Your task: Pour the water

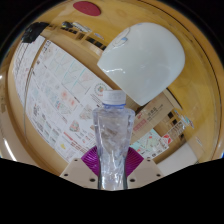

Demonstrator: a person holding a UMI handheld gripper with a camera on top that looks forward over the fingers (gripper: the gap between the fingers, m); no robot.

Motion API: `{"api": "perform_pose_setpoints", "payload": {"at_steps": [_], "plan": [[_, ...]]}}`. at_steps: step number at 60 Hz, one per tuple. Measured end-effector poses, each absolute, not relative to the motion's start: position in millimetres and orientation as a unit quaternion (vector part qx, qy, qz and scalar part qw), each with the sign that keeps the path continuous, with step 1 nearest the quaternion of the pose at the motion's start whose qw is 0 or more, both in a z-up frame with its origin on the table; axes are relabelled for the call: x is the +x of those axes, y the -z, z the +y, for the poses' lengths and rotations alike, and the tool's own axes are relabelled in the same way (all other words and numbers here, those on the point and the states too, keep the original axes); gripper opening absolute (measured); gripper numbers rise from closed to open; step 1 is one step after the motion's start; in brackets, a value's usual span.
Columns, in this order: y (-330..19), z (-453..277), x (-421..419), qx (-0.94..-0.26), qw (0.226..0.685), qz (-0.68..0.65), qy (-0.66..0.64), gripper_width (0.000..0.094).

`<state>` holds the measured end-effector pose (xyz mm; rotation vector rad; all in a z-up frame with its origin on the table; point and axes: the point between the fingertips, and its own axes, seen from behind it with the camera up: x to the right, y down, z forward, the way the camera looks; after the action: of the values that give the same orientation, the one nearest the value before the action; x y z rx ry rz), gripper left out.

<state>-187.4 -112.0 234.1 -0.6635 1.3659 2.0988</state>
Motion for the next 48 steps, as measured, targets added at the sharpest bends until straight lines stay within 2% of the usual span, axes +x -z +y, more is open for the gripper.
{"api": "perform_pose_setpoints", "payload": {"at_steps": [8, 13, 18, 25, 30, 35, 42, 48], "plan": [[-242.3, -113.1, -188.8, -0.260, 0.269, 0.500, -0.781, 0.0274], [-265.2, -112.4, -194.7, -0.313, 0.307, 0.467, -0.768, 0.0274], [-297.6, -114.3, -196.2, -0.398, 0.389, 0.397, -0.730, 0.0276], [-353.5, -117.6, -181.0, -0.493, 0.535, 0.280, -0.626, 0.0275], [-381.0, -124.3, -145.7, -0.541, 0.634, 0.193, -0.518, 0.0276], [-403.3, -124.3, -116.9, -0.576, 0.709, 0.127, -0.387, 0.0276], [-395.0, -123.8, -59.0, -0.619, 0.753, 0.064, -0.215, 0.0276], [-349.5, -118.2, -11.8, -0.662, 0.743, 0.029, -0.096, 0.0275]]}}
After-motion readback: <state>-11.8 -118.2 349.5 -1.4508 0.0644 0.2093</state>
